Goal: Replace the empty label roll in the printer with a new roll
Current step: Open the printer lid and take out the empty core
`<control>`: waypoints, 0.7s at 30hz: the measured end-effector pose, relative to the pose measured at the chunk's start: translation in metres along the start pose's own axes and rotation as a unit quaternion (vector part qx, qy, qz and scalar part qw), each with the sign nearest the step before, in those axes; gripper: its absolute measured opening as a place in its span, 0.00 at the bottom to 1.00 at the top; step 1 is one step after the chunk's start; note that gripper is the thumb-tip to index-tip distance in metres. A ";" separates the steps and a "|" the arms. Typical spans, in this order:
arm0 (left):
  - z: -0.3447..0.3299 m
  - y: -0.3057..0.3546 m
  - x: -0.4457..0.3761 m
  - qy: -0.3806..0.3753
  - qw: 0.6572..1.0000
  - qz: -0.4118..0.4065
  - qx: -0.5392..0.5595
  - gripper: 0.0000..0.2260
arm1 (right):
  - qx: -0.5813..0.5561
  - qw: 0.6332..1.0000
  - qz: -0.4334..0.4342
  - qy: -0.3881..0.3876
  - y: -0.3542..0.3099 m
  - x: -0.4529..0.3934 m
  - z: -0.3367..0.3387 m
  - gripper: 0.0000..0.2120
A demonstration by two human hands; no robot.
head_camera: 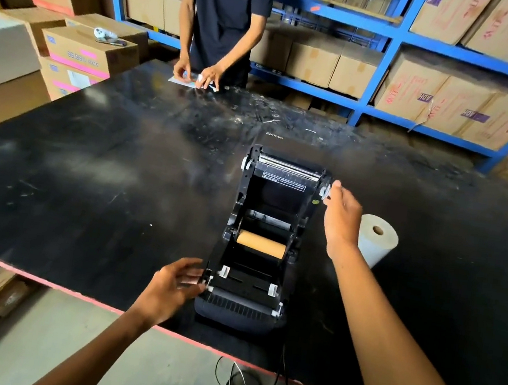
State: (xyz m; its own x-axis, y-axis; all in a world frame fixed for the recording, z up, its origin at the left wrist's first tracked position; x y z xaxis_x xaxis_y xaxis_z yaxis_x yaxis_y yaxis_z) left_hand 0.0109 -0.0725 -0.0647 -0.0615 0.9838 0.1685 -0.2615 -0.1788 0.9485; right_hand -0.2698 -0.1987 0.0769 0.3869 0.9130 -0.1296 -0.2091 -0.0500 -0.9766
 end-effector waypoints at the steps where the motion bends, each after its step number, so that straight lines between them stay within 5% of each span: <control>1: 0.002 0.002 -0.005 -0.008 1.000 -0.008 -0.024 0.17 | -0.025 1.000 -0.012 -0.012 0.007 0.004 0.000 0.12; 4: 0.007 0.019 -0.029 0.023 0.992 -0.057 -0.109 0.15 | -0.025 0.999 -0.028 -0.003 0.033 0.023 0.004 0.19; 6: 0.003 0.038 -0.048 0.050 0.982 -0.095 -0.155 0.19 | 0.102 0.994 -0.014 -0.024 0.056 0.037 0.000 0.20; 9: -0.028 0.053 -0.072 0.003 0.955 -0.107 -0.275 0.27 | 0.327 0.940 0.020 -0.096 0.095 0.060 -0.015 0.23; 11: -0.049 0.051 -0.078 -0.023 0.929 -0.094 -0.358 0.29 | 0.380 0.916 0.053 -0.116 0.108 0.074 -0.024 0.23; 17: -0.059 0.078 -0.063 0.023 0.965 -0.141 -0.219 0.30 | 0.254 0.960 0.069 -0.091 0.093 0.080 -0.019 0.20; 21: -0.066 0.122 -0.053 0.013 0.982 -0.182 -0.049 0.23 | 0.091 0.993 0.074 0.022 0.062 0.077 0.017 0.15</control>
State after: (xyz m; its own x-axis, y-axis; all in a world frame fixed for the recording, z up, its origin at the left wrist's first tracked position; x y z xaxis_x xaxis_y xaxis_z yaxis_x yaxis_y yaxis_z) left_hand -0.0812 -0.1477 0.0241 0.0297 0.9825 -0.1839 -0.3624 0.1821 0.9141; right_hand -0.2684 -0.1242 0.0096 0.3772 0.8825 -0.2809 -0.4241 -0.1051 -0.8995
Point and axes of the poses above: each hand's wrist, its own x-axis away from the middle knuckle, its own z-axis out of the back of the hand, y = z × x, the point moved 7 cm from there along -x, towards the middle knuckle, and after that the axes turned 1 degree about y, right-handed, at the moved point
